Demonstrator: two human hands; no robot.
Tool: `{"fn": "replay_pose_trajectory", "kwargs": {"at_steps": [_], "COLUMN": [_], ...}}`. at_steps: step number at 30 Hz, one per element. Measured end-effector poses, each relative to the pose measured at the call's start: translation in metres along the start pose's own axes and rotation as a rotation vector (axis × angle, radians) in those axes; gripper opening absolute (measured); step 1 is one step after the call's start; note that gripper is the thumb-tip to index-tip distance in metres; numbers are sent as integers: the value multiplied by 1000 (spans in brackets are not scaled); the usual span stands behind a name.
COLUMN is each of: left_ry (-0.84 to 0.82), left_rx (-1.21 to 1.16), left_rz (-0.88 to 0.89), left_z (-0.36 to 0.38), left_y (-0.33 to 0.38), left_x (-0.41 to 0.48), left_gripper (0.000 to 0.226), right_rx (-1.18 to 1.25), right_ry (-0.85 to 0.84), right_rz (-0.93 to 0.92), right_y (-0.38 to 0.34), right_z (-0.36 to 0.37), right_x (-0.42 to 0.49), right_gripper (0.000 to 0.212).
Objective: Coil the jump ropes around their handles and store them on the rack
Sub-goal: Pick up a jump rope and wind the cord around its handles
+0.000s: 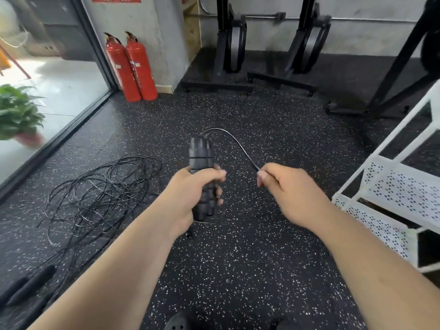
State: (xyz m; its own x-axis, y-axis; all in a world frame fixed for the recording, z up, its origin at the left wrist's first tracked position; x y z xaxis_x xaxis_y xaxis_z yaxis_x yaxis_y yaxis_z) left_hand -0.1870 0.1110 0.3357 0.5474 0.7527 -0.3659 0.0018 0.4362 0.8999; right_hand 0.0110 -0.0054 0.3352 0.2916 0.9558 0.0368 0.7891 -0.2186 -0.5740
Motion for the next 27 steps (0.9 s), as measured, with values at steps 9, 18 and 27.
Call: {"fn": "replay_pose_trajectory", "kwargs": {"at_steps": [9,18,27], "left_ry": [-193,-144,-182], "left_rx": [-148,-453,-300], "left_rz": [-44,262,57], "left_z": [19,-40,-16], "left_y": [-4,46,13], "left_x": [-5,-1,1], "left_gripper": [37,31,54], "right_rx": [38,223,208], "right_ry": [-81,16,62], "right_rz": [-29,-66,-28], "right_y": [-14,-8,-7], "right_z": [29,-8,9], "right_x": [3,5,6], "right_gripper": [22,25,29]}}
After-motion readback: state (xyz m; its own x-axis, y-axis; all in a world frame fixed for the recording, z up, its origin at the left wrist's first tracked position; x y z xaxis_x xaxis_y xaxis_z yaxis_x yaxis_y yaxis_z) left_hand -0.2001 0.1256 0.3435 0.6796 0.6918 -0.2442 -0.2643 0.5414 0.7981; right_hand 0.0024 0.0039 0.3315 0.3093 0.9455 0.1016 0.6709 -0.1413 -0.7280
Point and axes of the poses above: each hand's wrist, its own x-axis towards the middle knuckle, its own z-axis out of the palm, y = z × x, the point moved 1 cm from there along x, towards the middle knuckle, and after that the axes turned 1 degree about x, right-handed, at the moved point
